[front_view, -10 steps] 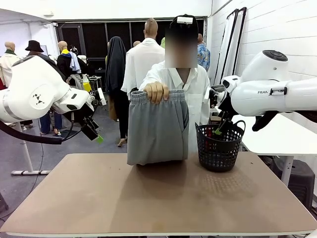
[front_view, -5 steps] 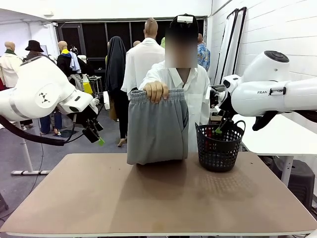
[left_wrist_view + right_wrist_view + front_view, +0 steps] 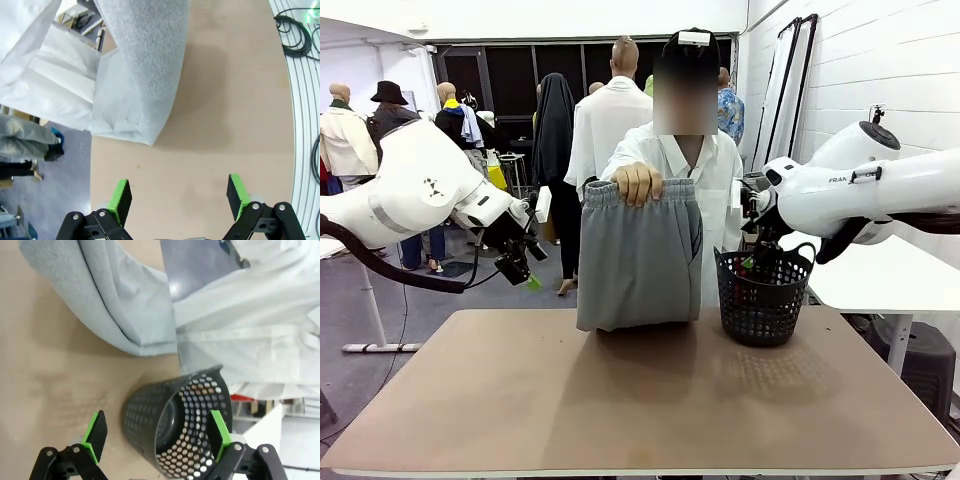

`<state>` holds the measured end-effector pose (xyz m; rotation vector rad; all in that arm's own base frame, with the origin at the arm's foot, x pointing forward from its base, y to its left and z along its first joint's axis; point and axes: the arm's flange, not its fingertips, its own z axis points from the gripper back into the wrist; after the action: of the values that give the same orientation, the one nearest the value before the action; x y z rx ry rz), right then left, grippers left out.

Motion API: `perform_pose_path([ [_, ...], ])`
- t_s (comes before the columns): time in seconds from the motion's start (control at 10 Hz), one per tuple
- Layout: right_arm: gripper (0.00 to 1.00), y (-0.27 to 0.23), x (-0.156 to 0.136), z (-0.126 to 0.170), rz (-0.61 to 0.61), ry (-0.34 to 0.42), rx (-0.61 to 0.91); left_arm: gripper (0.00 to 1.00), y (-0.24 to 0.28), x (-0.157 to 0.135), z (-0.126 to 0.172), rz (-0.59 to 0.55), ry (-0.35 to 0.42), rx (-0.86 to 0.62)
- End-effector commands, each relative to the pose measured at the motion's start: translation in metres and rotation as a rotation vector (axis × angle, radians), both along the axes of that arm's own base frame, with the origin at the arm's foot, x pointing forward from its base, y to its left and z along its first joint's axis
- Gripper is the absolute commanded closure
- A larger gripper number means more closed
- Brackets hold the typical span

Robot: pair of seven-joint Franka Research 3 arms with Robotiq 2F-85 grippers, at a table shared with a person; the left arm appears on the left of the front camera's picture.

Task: Fold the training pants.
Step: Grab both ends of the Training pants handed by a person.

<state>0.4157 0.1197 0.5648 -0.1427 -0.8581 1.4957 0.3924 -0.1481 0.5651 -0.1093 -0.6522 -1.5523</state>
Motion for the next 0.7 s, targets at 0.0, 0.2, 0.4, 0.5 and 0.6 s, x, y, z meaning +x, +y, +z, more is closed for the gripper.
perform_pose_path([
  [0.0,0.00,-0.004,0.021,-0.003,0.105,0.003,0.102,0.00,0.002,0.012,-0.004,-0.046,-0.022,-0.088],
  [0.2,0.00,-0.005,0.028,-0.008,0.173,-0.011,0.190,0.00,0.002,0.017,-0.010,-0.072,-0.053,-0.184],
  [0.4,0.00,-0.005,0.033,-0.012,0.221,-0.030,0.250,0.00,0.001,0.018,-0.014,-0.073,-0.076,-0.265],
  [0.5,0.00,-0.004,0.036,-0.013,0.230,-0.026,0.266,0.00,0.000,0.019,-0.017,-0.077,-0.062,-0.286],
  [0.6,0.00,-0.003,0.039,-0.014,0.241,-0.014,0.281,0.00,-0.001,0.019,-0.018,-0.085,-0.045,-0.296],
])
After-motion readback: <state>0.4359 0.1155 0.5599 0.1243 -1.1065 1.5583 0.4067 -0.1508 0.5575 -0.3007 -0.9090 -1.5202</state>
